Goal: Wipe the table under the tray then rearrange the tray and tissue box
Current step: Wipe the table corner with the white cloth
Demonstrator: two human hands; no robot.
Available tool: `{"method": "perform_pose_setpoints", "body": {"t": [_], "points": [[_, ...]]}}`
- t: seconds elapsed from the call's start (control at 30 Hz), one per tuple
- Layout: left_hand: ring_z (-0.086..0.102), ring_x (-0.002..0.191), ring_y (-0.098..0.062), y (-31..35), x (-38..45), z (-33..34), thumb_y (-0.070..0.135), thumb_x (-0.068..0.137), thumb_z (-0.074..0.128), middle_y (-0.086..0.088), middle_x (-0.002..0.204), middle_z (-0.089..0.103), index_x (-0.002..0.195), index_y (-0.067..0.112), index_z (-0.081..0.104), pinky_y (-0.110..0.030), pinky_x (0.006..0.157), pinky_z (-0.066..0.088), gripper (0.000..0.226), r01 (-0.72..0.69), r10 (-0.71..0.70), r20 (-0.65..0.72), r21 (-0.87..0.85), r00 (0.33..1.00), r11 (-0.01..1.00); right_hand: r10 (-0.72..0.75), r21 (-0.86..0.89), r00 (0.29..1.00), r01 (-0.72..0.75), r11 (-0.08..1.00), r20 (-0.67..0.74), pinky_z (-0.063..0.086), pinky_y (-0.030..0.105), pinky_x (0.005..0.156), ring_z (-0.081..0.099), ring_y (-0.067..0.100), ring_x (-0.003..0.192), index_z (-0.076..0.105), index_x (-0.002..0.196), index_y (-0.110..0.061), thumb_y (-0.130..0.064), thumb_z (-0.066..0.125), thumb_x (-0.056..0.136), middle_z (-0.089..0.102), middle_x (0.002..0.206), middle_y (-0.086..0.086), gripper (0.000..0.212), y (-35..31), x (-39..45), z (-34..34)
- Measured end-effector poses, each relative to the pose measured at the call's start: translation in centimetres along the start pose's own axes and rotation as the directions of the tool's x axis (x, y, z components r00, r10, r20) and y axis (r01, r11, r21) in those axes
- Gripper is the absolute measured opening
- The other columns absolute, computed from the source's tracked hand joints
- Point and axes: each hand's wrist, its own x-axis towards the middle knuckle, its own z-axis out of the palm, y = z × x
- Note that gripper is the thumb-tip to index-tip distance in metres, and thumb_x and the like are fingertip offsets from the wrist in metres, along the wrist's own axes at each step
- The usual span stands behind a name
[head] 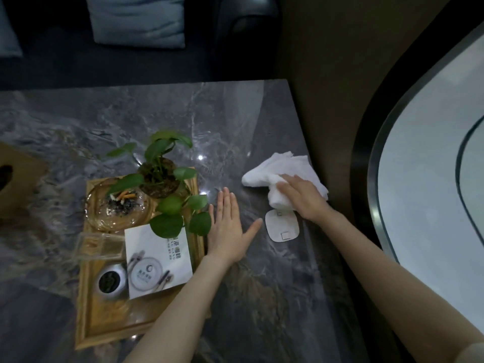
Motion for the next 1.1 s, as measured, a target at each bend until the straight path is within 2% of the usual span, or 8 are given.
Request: {"method": "perform_pose_setpoints", "body": {"t": [0.13, 0.3, 0.47, 0.6, 0.73, 0.83, 1.0, 1.1], "points": [[-0.008, 0.142, -0.015, 0.6, -0.3, -2.9, 0.067, 0.083, 0.019, -0.006, 0.157, -0.003, 0.144, 0.011, 0.002, -0.035, 0.113, -0.004, 0.084, -0.004, 0.024, 0.114, -0.17, 0.993, 0.985, 0.293, 0.426, 0.952, -0.232, 0.874, -0.082, 0.036, 0.025, 0.08, 0.053, 0.014, 0.097, 0.061, 0.113, -0.011, -0.026, 0.041, 0.095, 0.062, 0.114, 0.01, 0.03, -2.7, -0.7, -2.4], [0.027, 0.136, -0.018, 3.4, -2.5, -6.0, 0.044, 0.092, 0.038, -0.005, 0.151, 0.029, 0.142, 0.017, 0.024, -0.031, 0.106, 0.023, 0.059, -0.06, 0.08, 0.013, -0.55, 0.997, 0.833, 0.553, 0.843, 0.832, -0.268, 0.466, -0.041, 0.046, 0.027, 0.061, 0.062, 0.014, 0.07, 0.07, 0.08, -0.02, -0.032, 0.05, 0.089, 0.068, 0.074, -0.001, 0.025, -5.9, -4.4, -4.7], [0.031, 0.133, -0.02, 5.3, -4.9, -10.3, 0.053, 0.07, 0.067, 0.002, 0.15, 0.026, 0.142, 0.031, 0.018, -0.042, 0.107, 0.032, 0.09, 0.003, 0.12, 0.08, -0.846, 0.99, 0.533, 0.459, 0.997, 0.888, -0.033, 0.066, -0.001, 0.052, 0.019, 0.042, 0.062, 0.011, 0.048, 0.055, 0.069, -0.013, -0.013, 0.035, 0.093, 0.061, 0.055, 0.0, 0.031, -8.6, -9.3, -4.0], [0.041, 0.126, -0.017, 4.1, -7.1, -13.5, 0.057, 0.043, 0.081, 0.008, 0.143, 0.038, 0.137, 0.034, 0.026, -0.045, 0.101, 0.042, 0.112, -0.035, 0.169, 0.073, -0.826, 0.983, 0.563, 0.204, 0.977, 0.977, -0.019, -0.214, 0.064, 0.057, 0.023, 0.058, 0.069, 0.014, 0.061, 0.07, 0.069, -0.012, -0.024, 0.048, 0.081, 0.07, 0.062, 0.001, 0.028, -10.6, -13.5, -2.8], [0.063, 0.105, -0.015, 0.7, -10.0, -14.1, 0.033, 0.061, 0.076, 0.01, 0.11, 0.068, 0.114, 0.03, 0.056, -0.028, 0.082, 0.055, 0.057, 0.076, 0.386, 0.21, -0.94, 0.898, 0.334, 0.123, 0.963, 0.981, -0.115, -0.244, 0.148, 0.056, 0.032, 0.077, 0.068, 0.02, 0.08, 0.073, 0.085, -0.014, -0.035, 0.055, 0.079, 0.071, 0.083, 0.003, 0.028, -12.2, -15.5, -1.1], [0.067, 0.097, -0.019, -1.5, -13.0, -13.1, 0.02, 0.071, 0.072, 0.001, 0.101, 0.073, 0.105, 0.019, 0.062, -0.027, 0.074, 0.056, 0.036, 0.229, 0.336, 0.272, -0.96, 0.902, 0.162, 0.128, 0.953, 0.965, -0.195, -0.231, 0.228, 0.049, 0.04, 0.09, 0.064, 0.024, 0.096, 0.068, 0.102, -0.016, -0.05, 0.056, 0.076, 0.068, 0.101, 0.006, 0.045, -13.9, -16.2, 0.7], [0.069, 0.089, -0.015, -5.6, -17.2, -13.4, 0.025, 0.066, 0.075, 0.002, 0.1, 0.074, 0.103, 0.019, 0.064, -0.026, 0.067, 0.057, 0.04, 0.177, 0.153, 0.227, -0.942, 0.962, 0.286, 0.17, 0.924, 0.928, -0.285, -0.255, 0.332, 0.056, 0.032, 0.062, 0.07, 0.02, 0.069, 0.075, 0.072, -0.018, -0.051, 0.04, 0.088, 0.074, 0.075, 0.004, 0.051, -15.8, -16.4, 5.8], [0.069, 0.089, -0.011, -7.4, -19.4, -14.5, 0.022, 0.073, 0.072, 0.008, 0.097, 0.073, 0.101, 0.027, 0.065, -0.026, 0.07, 0.056, 0.029, 0.093, 0.093, 0.138, -0.919, 0.986, 0.383, 0.133, 0.874, 0.874, -0.433, -0.22, 0.467, 0.052, 0.042, 0.078, 0.067, 0.03, 0.089, 0.069, 0.108, -0.012, -0.05, 0.037, 0.092, 0.07, 0.102, 0.013, 0.052, -17.2, -16.0, 9.0]]}}
